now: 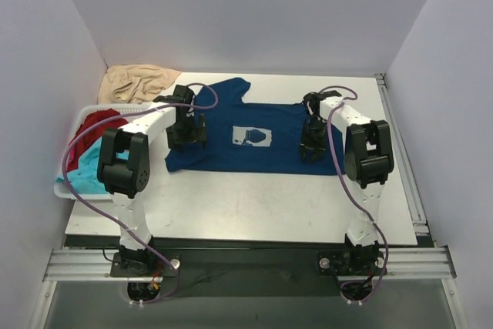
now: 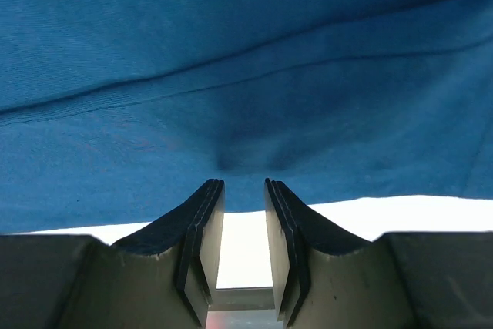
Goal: Fold and stack the t-shirts
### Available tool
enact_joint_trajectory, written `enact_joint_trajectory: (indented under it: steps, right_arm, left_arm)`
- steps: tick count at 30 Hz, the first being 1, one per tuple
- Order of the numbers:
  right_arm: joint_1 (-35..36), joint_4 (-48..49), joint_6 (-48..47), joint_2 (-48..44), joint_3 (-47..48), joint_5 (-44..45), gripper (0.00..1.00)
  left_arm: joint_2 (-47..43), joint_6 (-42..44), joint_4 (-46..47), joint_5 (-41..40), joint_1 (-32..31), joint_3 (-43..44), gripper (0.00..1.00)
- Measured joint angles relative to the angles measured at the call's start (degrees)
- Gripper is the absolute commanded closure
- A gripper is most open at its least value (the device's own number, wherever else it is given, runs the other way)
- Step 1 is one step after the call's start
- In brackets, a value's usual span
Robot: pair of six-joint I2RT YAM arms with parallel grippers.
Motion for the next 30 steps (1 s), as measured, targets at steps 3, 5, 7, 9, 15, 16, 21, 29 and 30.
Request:
enact_joint_trajectory:
  steps: [3,5,7,9,15,16,21,29,30]
  right_arm:
    - [0.7,0.2,-1.0,0.6,0.2,-0.7,0.71]
    - [1.0,0.5,-1.5,1.3,0.3,-1.0,0.71]
    - [1.3,0.7,-1.7,2.2,0.4,-1.2,0.71]
    - [1.6,0.4,-1.8,2.9,0.4,-1.4,0.71]
    - [1.5,-0.2,-1.8,2.9,0.2,-1.4,0.71]
    - [1.5,-0.3,-1.8,2.9,0.0,-1.4,0.71]
    - [0.9,-1.4,-1.5,2.3,-1.9,-1.9,0.71]
    - [-1.4,-3.3,-1.2,0.0,-7.5,-3.1,0.71]
    - [-1.6,-3.6,-1.3,-0.2,-8.1,-3.1,0.71]
  left_arm:
    - [2.1,-1.2,-0.9,-2.0,1.1,0.4,0.09]
    - [4.2,-1.6,-2.4,-3.3,1.6,1.8,0.10]
    - [6.5,-2.3,-4.0,-4.6,1.9,3.8,0.10]
    - [7.6,-2.7,-5.3,-5.9,1.9,5.7,0.10]
    - [9.8,-3.7,-9.6,-9.7,1.9,9.4,0.10]
    - [9.8,-3.9,-10.1,-10.5,1.9,9.6,0.10]
    - [9.8,-4.5,-12.0,-12.4,2.2,9.5,0.10]
    - [5.8,-5.0,-12.0,-11.8,2.4,3.0,0.10]
    - [5.0,-5.0,-12.1,-11.6,2.4,1.8,0.10]
